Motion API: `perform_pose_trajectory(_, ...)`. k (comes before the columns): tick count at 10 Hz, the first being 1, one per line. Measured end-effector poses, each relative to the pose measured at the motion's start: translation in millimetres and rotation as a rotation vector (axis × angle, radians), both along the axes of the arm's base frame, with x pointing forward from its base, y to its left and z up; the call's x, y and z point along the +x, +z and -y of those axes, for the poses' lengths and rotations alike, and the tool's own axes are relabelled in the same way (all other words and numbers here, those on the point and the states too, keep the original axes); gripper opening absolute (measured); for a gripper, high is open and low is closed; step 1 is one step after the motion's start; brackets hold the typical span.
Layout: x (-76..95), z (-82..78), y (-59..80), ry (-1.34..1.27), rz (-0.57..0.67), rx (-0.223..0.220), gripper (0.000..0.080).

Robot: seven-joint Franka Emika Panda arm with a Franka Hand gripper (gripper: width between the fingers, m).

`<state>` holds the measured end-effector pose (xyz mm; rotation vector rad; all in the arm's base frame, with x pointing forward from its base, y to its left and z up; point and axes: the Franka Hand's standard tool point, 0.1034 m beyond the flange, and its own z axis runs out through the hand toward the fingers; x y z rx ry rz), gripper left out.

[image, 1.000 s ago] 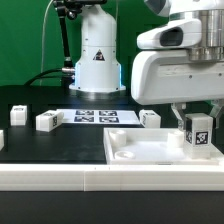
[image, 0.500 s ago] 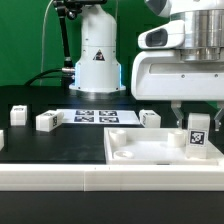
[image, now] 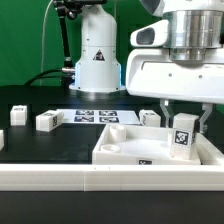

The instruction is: Assemble one leg

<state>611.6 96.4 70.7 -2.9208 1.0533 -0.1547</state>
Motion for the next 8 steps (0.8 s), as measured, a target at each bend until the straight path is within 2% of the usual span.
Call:
perform_pose_trajectory(1,0.1,0.0,0.0,0.001,0.000,0.000,0.0302)
perform_pose_trajectory(2,0.1,-0.3,0.0,0.003,0.001,0.000,0.0380)
perform_pose_trajectory(3,0.1,-0.3,0.0,0.003,0.001,0.000,0.0518)
perform_pose_trajectory(4,0.1,-0.3,0.0,0.003,0.001,0.000,0.0518)
perform_pose_trajectory(5,0.1,-0.3,0.0,0.003,0.001,0.000,0.0621)
perform_pose_trajectory(8,0.1,-0.4,0.0,0.003,0.001,0.000,0.0648)
